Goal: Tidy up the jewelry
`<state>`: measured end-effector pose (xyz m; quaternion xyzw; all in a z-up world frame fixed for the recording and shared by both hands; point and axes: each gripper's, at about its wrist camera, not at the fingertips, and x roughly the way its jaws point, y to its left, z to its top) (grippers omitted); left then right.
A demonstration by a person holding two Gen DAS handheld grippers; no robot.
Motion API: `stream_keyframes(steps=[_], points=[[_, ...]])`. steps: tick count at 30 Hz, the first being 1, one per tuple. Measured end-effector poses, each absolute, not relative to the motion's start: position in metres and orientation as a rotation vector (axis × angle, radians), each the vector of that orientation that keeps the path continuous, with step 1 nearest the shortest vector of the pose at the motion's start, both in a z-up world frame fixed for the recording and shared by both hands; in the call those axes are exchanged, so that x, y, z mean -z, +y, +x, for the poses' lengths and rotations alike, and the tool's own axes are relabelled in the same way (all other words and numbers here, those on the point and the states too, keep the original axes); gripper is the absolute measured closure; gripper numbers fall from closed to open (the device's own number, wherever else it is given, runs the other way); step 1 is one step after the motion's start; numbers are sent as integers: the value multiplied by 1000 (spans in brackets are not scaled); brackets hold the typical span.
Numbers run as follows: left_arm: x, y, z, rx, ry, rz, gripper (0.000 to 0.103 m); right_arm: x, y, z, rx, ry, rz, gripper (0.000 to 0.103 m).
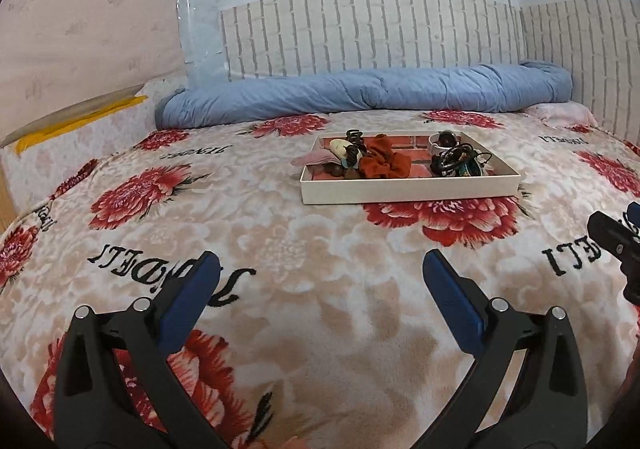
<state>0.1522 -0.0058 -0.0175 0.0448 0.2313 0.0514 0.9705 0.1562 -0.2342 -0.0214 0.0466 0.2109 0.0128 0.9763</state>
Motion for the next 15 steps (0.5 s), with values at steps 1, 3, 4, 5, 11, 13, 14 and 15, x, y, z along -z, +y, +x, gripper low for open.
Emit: stream_keyframes(steps=[1, 3, 4, 5, 11, 13, 14, 15], points=[[18, -7, 152, -102, 464, 97, 5, 22, -233, 157, -24, 428, 89, 6], [18, -9, 152, -101, 462, 107, 5, 23, -230, 156, -22, 423, 69, 6], [19, -9, 152, -100, 464, 108, 5, 22, -228, 154, -23, 420, 59, 6], [19, -9, 153, -98, 466, 108, 5, 22, -226, 154, -24, 418, 45, 6], [20, -8, 153, -94, 473, 99, 5, 22, -219, 153, -26, 419, 10, 6], [20, -8, 154, -91, 475, 99, 5, 22, -220, 153, -25, 423, 13, 6], [20, -8, 153, -91, 474, 99, 5, 22, -220, 153, -25, 424, 16, 6], [20, -8, 154, -91, 473, 98, 5, 22, -220, 153, -25, 424, 17, 6]])
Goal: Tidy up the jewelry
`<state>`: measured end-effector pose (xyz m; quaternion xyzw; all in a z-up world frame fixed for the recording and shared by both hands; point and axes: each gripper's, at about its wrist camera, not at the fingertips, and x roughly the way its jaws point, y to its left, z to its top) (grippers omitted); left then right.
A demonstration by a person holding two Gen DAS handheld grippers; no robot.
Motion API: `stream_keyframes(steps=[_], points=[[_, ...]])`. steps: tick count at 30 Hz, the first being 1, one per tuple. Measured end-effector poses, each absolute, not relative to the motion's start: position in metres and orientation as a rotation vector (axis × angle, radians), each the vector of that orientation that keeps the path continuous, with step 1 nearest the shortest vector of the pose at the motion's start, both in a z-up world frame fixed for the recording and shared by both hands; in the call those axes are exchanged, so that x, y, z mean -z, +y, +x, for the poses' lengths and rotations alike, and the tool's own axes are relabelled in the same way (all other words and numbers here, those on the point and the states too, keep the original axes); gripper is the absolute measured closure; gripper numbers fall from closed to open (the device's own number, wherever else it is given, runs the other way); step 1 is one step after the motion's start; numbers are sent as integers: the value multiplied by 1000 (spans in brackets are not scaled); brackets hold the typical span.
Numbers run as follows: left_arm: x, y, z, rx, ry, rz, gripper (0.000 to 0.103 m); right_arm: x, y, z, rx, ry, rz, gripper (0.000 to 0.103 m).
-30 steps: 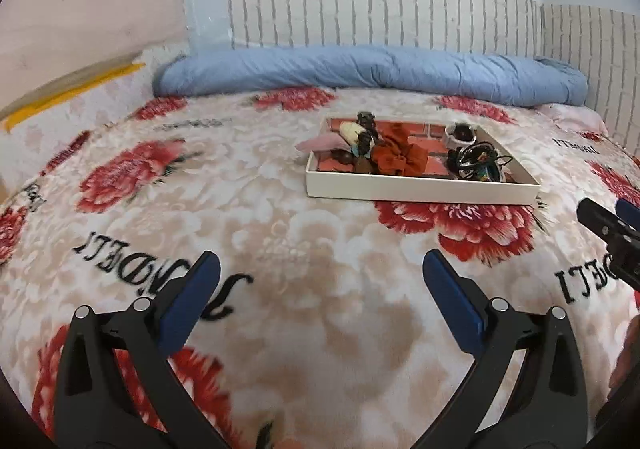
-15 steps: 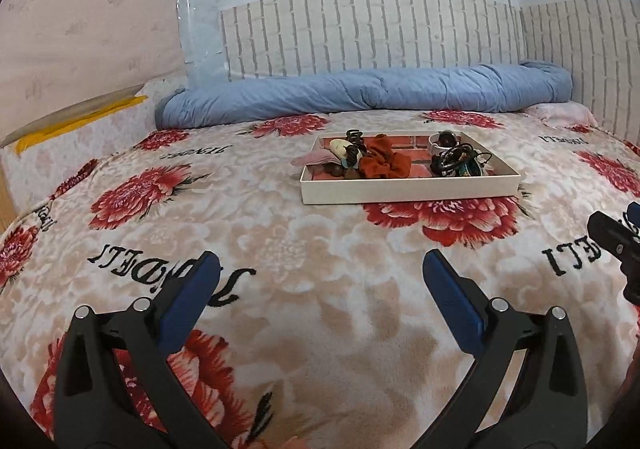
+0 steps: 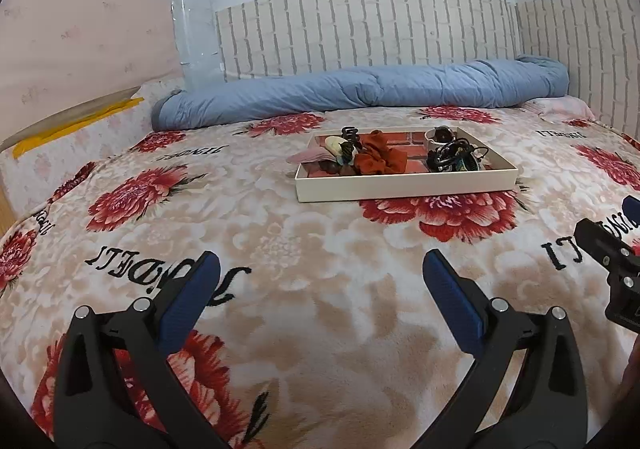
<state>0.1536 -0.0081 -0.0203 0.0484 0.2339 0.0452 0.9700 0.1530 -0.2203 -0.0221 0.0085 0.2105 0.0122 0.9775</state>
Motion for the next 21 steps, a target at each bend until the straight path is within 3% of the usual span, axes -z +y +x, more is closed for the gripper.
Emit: stream_keyframes(steps=[21], points=[[24, -7, 156, -78, 489, 88, 5, 23, -223, 153, -21, 429, 23, 6]])
